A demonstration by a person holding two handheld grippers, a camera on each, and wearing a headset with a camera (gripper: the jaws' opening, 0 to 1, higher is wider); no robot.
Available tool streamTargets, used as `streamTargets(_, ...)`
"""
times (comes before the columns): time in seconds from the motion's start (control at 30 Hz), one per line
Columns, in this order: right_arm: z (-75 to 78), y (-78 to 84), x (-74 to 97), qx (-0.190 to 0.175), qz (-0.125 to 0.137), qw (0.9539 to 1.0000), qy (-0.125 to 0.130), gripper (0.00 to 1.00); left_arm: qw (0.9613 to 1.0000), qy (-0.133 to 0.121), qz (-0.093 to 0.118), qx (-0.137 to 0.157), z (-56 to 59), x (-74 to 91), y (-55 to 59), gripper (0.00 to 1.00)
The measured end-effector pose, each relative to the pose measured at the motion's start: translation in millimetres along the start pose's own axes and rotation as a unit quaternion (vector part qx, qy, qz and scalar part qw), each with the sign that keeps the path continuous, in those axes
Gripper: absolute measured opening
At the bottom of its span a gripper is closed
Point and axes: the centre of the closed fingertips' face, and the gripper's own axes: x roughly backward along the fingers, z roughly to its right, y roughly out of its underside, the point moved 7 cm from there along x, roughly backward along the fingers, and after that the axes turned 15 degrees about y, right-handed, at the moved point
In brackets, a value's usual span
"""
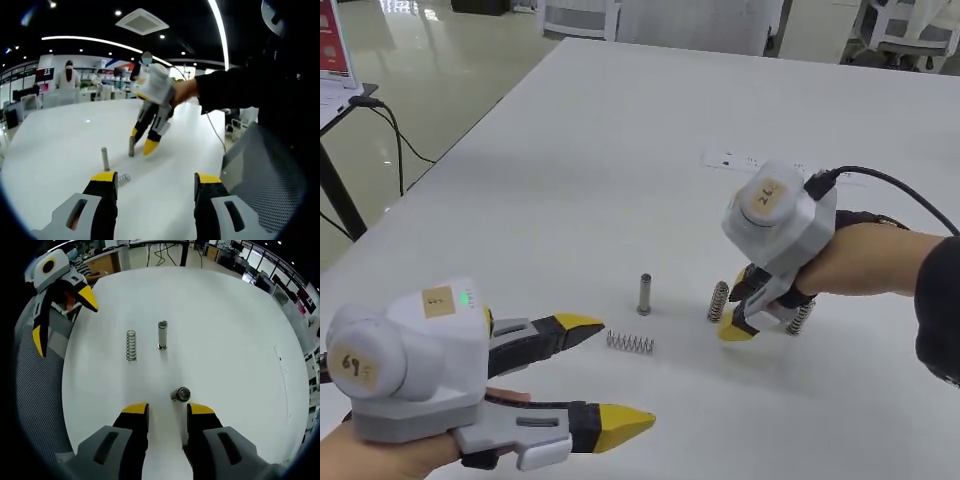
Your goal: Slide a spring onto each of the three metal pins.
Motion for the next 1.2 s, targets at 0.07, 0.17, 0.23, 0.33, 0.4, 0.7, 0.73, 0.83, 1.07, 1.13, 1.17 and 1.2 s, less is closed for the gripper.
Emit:
streamTargets(0.07,-2.3,1.2,1.6,-0.001,0.0,1.0,-0.001,0.28,1.0,0.0,0.0,-0.001,0.2,0.0,-0.8,0.57)
streamTargets(0.17,-4.5,2.4,3.3,-0.002,0.0,1.0,-0.001,0.28,1.0,0.001,0.0,-0.004,0.9,-0.3,-2.0,0.57)
streamTargets(0.23,-6.2,2.9,4.5,-0.002,0.0,1.0,-0.002,0.28,1.0,0.001,-0.001,-0.005,1.2,-0.2,-2.7,0.57)
streamTargets(0.33,-8.5,3.3,5.8,-0.002,0.0,1.0,-0.003,0.28,1.0,0.0,0.0,-0.007,1.7,0.3,-4.0,0.57)
streamTargets(0.4,-11.1,3.1,6.8,-0.003,0.0,1.0,-0.004,0.28,1.0,0.0,0.001,-0.008,1.9,0.8,-4.8,0.57)
streamTargets(0.7,-21.0,1.7,9.1,-0.002,0.003,0.9999,-0.009,0.28,0.9999,-0.003,0.002,-0.012,3.7,2.6,-6.5,0.57)
streamTargets(0.73,-21.6,1.5,9.3,-0.002,0.004,0.9999,-0.009,0.28,0.9999,-0.003,0.002,-0.013,3.9,2.9,-6.7,0.57)
streamTargets(0.83,-24.6,0.5,10.5,-0.002,0.005,0.9999,-0.011,0.28,0.9999,-0.005,0.001,-0.014,4.6,4.1,-7.5,0.57)
streamTargets(1.07,-34.0,-5.1,11.8,0.003,0.01,0.9998,-0.017,0.28,0.9998,-0.006,0.002,-0.018,6.8,5.9,-9.0,0.57)
streamTargets(1.13,-35.1,-6.4,12.1,0.004,0.012,0.9998,-0.018,0.28,0.9998,-0.007,0.002,-0.018,7.5,6.4,-9.3,0.57)
streamTargets(1.17,-35.6,-7.1,12.2,0.004,0.013,0.9997,-0.019,0.28,0.9998,-0.007,0.002,-0.019,7.8,6.6,-9.4,0.57)
streamTargets(1.2,-36.2,-8.0,12.3,0.005,0.013,0.9997,-0.019,0.28,0.9998,-0.007,0.002,-0.019,8.0,6.9,-9.3,0.57)
